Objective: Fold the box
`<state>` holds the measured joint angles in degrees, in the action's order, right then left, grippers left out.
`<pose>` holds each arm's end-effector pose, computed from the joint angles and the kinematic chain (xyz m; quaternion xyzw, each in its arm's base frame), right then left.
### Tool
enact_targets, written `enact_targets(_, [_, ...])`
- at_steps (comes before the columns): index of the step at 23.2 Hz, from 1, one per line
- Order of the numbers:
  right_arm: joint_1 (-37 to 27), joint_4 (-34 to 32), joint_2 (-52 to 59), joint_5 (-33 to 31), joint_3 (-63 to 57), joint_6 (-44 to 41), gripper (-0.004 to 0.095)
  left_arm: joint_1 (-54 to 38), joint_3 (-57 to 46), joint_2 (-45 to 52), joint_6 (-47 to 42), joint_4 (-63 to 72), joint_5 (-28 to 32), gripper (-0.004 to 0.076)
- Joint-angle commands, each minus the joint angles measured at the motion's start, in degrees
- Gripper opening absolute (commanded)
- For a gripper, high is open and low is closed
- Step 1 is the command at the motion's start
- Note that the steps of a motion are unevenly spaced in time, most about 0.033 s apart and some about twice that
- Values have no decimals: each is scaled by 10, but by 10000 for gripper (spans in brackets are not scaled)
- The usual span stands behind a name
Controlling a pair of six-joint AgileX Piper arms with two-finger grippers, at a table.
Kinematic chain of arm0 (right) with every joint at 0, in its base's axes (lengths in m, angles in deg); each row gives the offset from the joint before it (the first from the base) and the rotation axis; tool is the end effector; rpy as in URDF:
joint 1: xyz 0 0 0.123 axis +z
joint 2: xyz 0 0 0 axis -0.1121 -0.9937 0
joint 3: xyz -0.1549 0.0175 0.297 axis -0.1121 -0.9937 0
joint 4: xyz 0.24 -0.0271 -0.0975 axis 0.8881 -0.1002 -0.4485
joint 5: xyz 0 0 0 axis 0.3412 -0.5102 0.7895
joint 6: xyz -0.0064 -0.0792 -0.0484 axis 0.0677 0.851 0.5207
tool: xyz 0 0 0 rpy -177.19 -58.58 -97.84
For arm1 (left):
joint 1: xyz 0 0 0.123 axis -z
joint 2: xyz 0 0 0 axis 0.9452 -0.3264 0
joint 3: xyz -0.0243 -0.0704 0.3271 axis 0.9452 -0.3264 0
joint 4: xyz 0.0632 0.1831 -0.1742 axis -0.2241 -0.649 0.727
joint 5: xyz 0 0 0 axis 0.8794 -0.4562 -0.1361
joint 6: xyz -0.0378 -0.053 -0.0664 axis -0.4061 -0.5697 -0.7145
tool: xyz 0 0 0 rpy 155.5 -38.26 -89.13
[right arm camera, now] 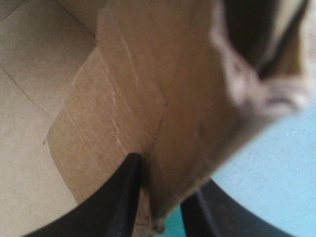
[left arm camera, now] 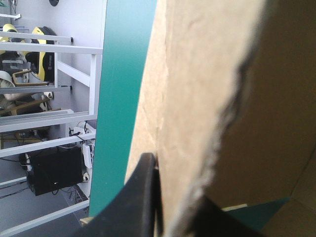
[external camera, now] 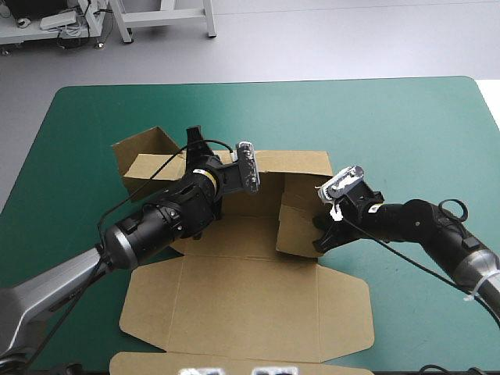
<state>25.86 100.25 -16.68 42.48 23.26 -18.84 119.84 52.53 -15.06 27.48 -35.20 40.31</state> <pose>0.2228 0.1114 0.3192 -0.3194 0.8609 0.1753 0.3552 0.2531 -0.2155 0.3820 0.5902 0.6722 0.2467 0.3728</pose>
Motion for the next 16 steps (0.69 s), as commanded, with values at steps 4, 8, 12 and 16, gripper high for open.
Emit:
enact_targets(4, [5,13,19,-23,19,-6,540,6,7,13,-11,32,15,-8])
enact_targets(8, [5,14,50,-54,19,-8,541,6,7,13,-11,17,15,-8])
enact_targets(12, [5,-3,113,-72,19,-18,541,6,7,13,-15,7,12,-8])
enact_targets(16, [3,-97,174,-39,19,-99,541,6,7,13,-41,-10,11,-8])
